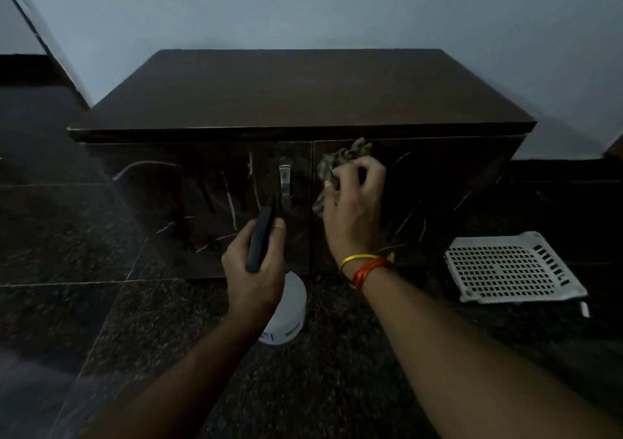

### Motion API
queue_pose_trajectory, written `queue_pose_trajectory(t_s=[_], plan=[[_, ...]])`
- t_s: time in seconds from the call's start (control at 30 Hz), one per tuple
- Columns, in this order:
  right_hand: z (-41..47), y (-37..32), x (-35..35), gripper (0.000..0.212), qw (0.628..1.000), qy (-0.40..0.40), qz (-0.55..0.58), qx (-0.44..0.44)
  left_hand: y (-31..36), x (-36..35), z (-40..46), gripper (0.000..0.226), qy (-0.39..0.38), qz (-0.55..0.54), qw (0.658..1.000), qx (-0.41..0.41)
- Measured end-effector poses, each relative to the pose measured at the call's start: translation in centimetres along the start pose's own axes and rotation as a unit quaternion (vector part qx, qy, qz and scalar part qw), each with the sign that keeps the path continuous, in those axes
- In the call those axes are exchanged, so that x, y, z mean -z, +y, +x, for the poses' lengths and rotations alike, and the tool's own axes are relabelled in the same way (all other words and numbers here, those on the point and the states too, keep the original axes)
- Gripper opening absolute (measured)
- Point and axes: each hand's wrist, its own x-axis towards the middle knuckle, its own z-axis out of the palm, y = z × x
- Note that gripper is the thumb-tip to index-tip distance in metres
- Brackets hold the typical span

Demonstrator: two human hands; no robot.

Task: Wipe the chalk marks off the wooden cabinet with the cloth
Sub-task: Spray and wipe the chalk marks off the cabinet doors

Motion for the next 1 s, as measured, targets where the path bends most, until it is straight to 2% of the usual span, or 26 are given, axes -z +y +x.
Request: queue_pose_trajectory(t_s=[0.1, 0.23, 0.3, 0.53, 0.6, 0.67, 0.8, 1.0], plan=[[0.8, 1.5, 1.0, 0.014, 1.0, -0.004, -0.014, 0.027, -0.1, -1.1, 0.0, 0.029, 0.002, 0.004, 1.0, 0.011], [2.1, 4.9, 3.3, 0.02, 0.997, 0.051, -0.015, -0.051, -0.3, -2.1, 0.1, 0.026, -0.003, -0.003, 1.0, 0.016], [2.2, 5.1, 3.4, 0.021, 0.996, 0.062, -0.022, -0.06, -0.5, -2.6, 0.3, 0.027, 0.005, -0.011, 1.0, 0.02], [2.4, 3.3, 1.5, 0.014, 0.995, 0.0, -0.06, 0.08, -0.1, -3.8, 1.2, 0.03, 0.011, -0.012, 1.0, -0.005], [2.7, 5.1, 2.4, 0.019, 0.993, 0.007, -0.105, 0.061, -0.2, -3.7, 1.5, 0.03, 0.004, -0.012, 1.0, -0.012], [2.7, 7.1, 3.7, 0.023, 0.99, 0.018, -0.143, 0.005, -0.2, -3.6, 1.5, 0.029, 0.002, -0.013, 1.0, -0.006], [3.0, 8.6, 5.1, 0.02, 0.992, 0.028, -0.102, -0.063, -0.4, -4.2, 1.1, 0.03, 0.011, -0.021, 1.0, 0.01], [3.9, 8.4, 5.4, 0.019, 0.993, -0.007, -0.113, 0.027, -0.1, -5.3, 0.9, 0.029, 0.032, -0.045, 0.998, -0.001]])
